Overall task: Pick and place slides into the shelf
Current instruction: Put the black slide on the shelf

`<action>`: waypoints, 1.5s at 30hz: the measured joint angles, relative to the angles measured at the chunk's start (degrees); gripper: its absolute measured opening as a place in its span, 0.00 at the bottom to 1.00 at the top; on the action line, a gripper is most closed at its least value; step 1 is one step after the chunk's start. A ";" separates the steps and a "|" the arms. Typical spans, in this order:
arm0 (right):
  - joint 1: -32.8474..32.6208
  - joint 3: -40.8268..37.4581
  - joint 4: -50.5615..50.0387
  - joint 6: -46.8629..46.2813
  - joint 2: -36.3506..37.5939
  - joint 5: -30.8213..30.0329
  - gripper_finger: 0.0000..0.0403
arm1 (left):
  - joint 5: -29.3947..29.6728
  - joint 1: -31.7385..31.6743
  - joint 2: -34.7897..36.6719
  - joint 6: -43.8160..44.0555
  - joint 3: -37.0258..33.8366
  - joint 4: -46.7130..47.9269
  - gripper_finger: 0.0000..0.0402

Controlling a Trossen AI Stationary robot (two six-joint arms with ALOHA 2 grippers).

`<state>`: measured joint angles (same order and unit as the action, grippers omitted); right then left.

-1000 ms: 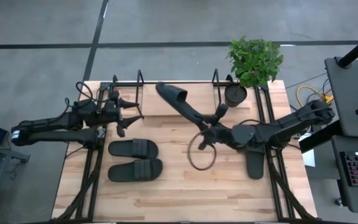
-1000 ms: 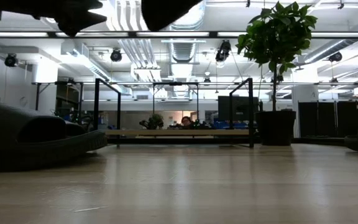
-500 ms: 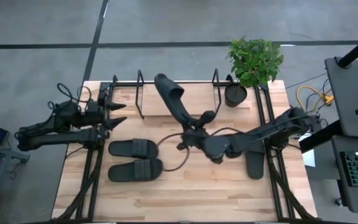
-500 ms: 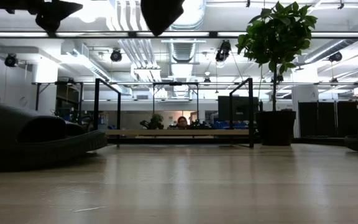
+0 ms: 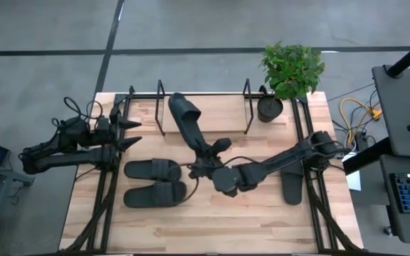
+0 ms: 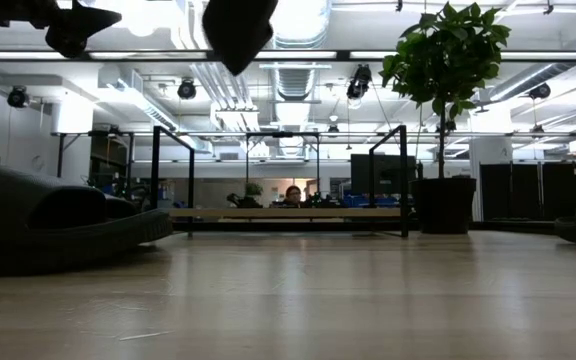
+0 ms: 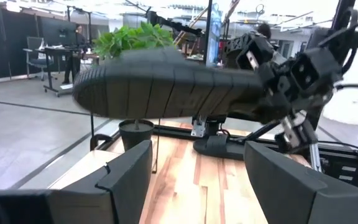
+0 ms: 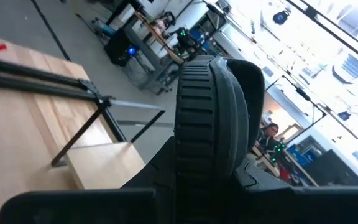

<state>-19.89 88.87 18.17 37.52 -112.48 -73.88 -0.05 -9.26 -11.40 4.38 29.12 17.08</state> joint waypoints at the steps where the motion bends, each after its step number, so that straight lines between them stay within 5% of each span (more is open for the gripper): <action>1: 0.16 0.29 0.01 -0.02 -0.85 0.01 0.12 | 0.01 0.00 0.12 0.00 -0.02 -0.07 0.60; 11: 1.47 2.50 -0.17 1.77 -5.83 -1.15 0.12 | 0.93 0.00 0.61 1.31 -0.46 -0.31 0.60; 18: 0.69 2.45 -4.74 4.82 -4.80 0.48 0.12 | 7.70 0.00 -6.96 0.86 -0.35 -2.93 0.60; 28: 0.55 2.37 -12.69 15.37 -4.14 -5.87 0.12 | 7.46 0.00 -18.38 -19.07 0.74 -11.46 0.60; 35: 0.33 2.35 -22.38 5.00 -0.21 -4.73 0.12 | 7.50 0.09 -25.06 -39.18 0.56 -18.68 0.60; 41: 0.74 2.35 -36.13 -13.75 4.91 5.82 0.12 | 7.45 1.96 -30.40 -52.21 0.41 -28.74 0.60; 45: 1.43 2.33 -43.71 -20.17 5.73 6.61 0.12 | 7.42 3.67 -32.69 -57.56 0.41 -33.57 0.60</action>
<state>-18.46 91.20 -25.55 17.34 -106.75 -67.27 7.37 -5.58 -44.09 -53.18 29.54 -16.49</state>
